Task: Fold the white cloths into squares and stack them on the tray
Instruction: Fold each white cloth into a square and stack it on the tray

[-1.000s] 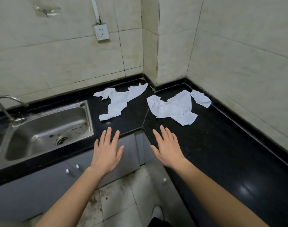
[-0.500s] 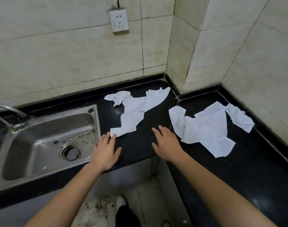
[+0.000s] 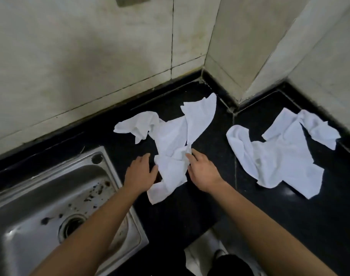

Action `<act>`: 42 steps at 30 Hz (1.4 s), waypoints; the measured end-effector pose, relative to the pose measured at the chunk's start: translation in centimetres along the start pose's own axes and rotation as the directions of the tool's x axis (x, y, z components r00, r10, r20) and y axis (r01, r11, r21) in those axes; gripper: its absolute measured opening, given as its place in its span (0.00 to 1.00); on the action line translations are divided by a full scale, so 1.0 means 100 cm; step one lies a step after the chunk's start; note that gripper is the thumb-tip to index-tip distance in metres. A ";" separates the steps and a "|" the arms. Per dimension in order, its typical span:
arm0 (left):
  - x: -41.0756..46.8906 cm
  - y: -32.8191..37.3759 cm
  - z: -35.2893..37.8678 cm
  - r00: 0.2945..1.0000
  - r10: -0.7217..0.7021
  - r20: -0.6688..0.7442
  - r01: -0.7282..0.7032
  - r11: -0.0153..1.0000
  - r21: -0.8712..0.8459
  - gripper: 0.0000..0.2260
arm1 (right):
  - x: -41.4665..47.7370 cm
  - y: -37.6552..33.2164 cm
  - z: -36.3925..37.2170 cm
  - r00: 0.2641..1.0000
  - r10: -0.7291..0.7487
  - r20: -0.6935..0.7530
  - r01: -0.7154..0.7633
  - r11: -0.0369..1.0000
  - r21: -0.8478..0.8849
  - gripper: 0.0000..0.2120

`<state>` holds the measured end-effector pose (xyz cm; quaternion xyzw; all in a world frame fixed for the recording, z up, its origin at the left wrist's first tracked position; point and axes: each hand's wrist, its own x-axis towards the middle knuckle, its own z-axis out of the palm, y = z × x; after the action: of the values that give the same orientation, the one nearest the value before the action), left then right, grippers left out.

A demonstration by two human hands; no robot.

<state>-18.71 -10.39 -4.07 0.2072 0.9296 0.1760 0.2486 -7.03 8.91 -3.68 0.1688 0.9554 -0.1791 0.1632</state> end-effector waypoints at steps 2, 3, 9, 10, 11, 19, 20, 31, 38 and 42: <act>0.016 -0.001 0.007 1.000 0.023 0.000 -0.023 1.000 -0.002 0.30 | 0.009 -0.004 0.009 0.998 -0.015 0.068 0.020 0.997 -0.075 0.31; 0.022 -0.001 0.011 0.999 0.040 0.005 -0.040 0.999 0.013 0.31 | 0.013 -0.004 0.014 0.995 -0.033 0.097 0.044 0.993 -0.110 0.32; 0.028 -0.006 0.042 0.987 0.148 -0.062 -0.143 0.986 0.081 0.14 | 0.014 0.006 0.023 0.997 -0.081 0.014 0.082 0.968 -0.239 0.14; 0.026 -0.007 0.043 0.979 0.180 -0.100 -0.174 0.983 0.067 0.10 | 0.011 0.004 0.017 0.996 -0.079 0.045 0.088 0.970 -0.229 0.11; 0.024 -0.007 0.043 0.967 0.217 -0.135 -0.211 0.976 0.054 0.07 | 0.008 0.003 0.011 0.993 -0.061 0.103 0.082 0.974 -0.211 0.12; -0.003 0.023 -0.001 0.907 0.258 -0.334 -0.280 0.960 -0.018 0.09 | -0.012 0.026 -0.036 0.979 -0.062 0.195 0.089 0.987 -0.133 0.15; -0.005 0.027 -0.008 0.904 0.242 -0.352 -0.268 0.963 -0.029 0.09 | -0.016 0.030 -0.045 0.985 -0.097 0.142 0.110 0.990 -0.086 0.15; -0.040 0.074 -0.066 0.955 0.073 -0.286 -0.177 0.917 -0.357 0.10 | -0.052 0.094 -0.132 0.992 -0.116 -0.058 0.129 0.830 0.542 0.02; -0.045 0.105 -0.081 0.950 0.122 -0.289 -0.234 0.889 -0.394 0.11 | -0.049 0.100 -0.166 0.943 -0.058 -0.328 0.196 0.893 0.405 0.07; -0.051 0.114 -0.080 0.827 0.150 -0.542 -0.387 0.851 -0.354 0.08 | -0.058 0.103 -0.169 0.876 -0.055 -0.480 0.276 0.872 0.405 0.04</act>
<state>-15.61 -4.87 9.32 0.2243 0.8552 0.4670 0.0149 -2.20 23.12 10.40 0.1547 0.9074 -0.3701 -0.1255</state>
